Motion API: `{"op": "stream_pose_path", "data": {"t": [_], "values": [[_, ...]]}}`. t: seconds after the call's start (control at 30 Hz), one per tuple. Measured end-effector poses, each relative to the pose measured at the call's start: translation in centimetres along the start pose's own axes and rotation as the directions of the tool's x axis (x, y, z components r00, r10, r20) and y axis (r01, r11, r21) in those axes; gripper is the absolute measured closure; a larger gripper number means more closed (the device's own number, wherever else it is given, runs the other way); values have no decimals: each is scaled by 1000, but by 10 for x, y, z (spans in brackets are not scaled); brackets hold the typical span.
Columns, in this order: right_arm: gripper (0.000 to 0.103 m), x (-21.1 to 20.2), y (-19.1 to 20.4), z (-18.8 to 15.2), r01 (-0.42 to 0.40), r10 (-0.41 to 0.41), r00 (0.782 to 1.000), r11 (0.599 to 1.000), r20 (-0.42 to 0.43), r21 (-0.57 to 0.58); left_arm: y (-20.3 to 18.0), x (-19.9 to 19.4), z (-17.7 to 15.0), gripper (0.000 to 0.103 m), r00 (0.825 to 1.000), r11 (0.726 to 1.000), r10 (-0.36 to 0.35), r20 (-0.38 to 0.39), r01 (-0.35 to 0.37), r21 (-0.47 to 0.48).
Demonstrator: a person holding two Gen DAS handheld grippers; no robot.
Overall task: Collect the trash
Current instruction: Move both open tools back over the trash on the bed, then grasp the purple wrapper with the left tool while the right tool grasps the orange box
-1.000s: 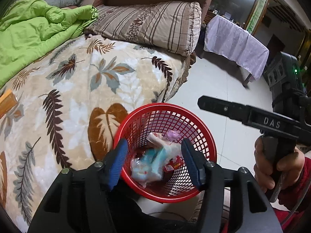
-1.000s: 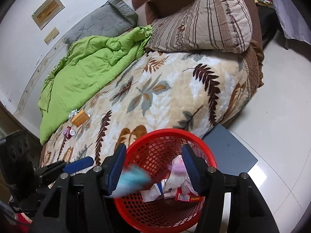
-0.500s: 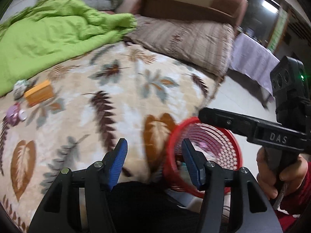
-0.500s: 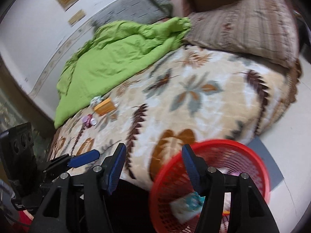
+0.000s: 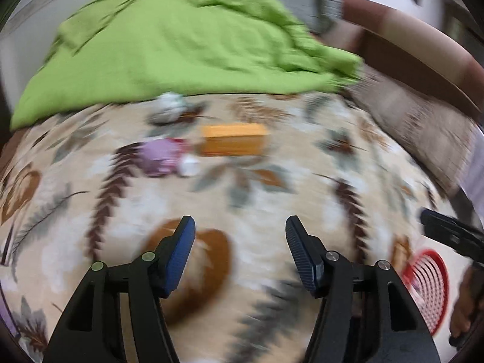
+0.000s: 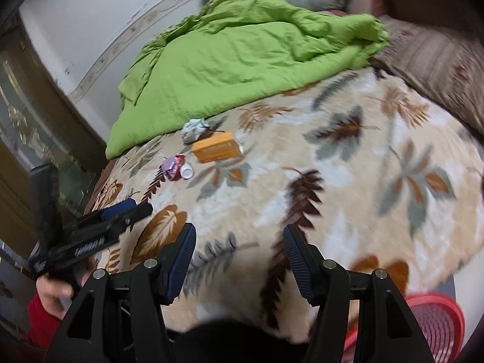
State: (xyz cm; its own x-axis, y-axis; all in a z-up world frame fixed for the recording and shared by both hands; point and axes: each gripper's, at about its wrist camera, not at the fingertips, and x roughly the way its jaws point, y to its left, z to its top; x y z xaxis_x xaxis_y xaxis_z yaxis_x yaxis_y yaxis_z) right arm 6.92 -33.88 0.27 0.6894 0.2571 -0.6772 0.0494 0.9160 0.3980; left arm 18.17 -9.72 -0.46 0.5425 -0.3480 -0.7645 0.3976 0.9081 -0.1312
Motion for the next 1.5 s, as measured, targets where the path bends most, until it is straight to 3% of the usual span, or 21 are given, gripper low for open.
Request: {"op": "stream_pose_path", "data": {"t": [0.13, 0.23, 0.37, 0.5, 0.57, 0.63, 0.73, 0.83, 0.97, 1.2, 1.37, 1.5], "values": [[38, 30, 5, 25, -23, 22, 999, 1000, -26, -16, 54, 31, 22, 42, 999, 991, 41, -35, -46, -124], [38, 58, 8, 50, -37, 36, 998, 999, -44, -34, 78, 51, 38, 42, 995, 983, 96, -38, -100, -151], [36, 94, 20, 85, -43, 38, 998, 995, -54, -92, 100, 83, 59, 42, 995, 974, 76, -56, -87, -211], [36, 138, 27, 116, -66, 56, 995, 991, -88, -113, 107, 115, 70, 42, 990, 970, 117, -76, -131, -207], [36, 160, 27, 128, -65, 55, 995, 992, -86, -111, 111, 128, 71, 43, 991, 970, 99, -85, -115, -215], [36, 184, 26, 139, -55, 44, 995, 991, -94, -118, 115, 135, 71, 62, 995, 970, 67, -79, -83, -229], [36, 217, 17, 150, -47, 38, 993, 995, -109, -90, 118, 133, 68, 68, 997, 968, 69, -47, -78, -241], [36, 244, 4, 153, -93, 92, 983, 996, -159, 2, 122, 127, 64, 70, 997, 964, 69, -28, -74, -254], [35, 244, 6, 137, -177, 187, 962, 982, -199, 69, 124, 113, 59, 70, 996, 964, 90, -6, -88, -249], [35, 198, 53, 91, -328, 296, 900, 943, -321, -51, 118, 74, 49, 70, 993, 961, 103, 49, -87, -261], [34, 187, 53, 101, -262, 225, 942, 957, -249, -128, 113, 58, 34, 70, 993, 955, 97, 63, -75, -286], [32, 214, 46, 107, -241, 210, 943, 966, -260, -90, 112, 60, 29, 70, 993, 956, 103, 52, -85, -281]]}}
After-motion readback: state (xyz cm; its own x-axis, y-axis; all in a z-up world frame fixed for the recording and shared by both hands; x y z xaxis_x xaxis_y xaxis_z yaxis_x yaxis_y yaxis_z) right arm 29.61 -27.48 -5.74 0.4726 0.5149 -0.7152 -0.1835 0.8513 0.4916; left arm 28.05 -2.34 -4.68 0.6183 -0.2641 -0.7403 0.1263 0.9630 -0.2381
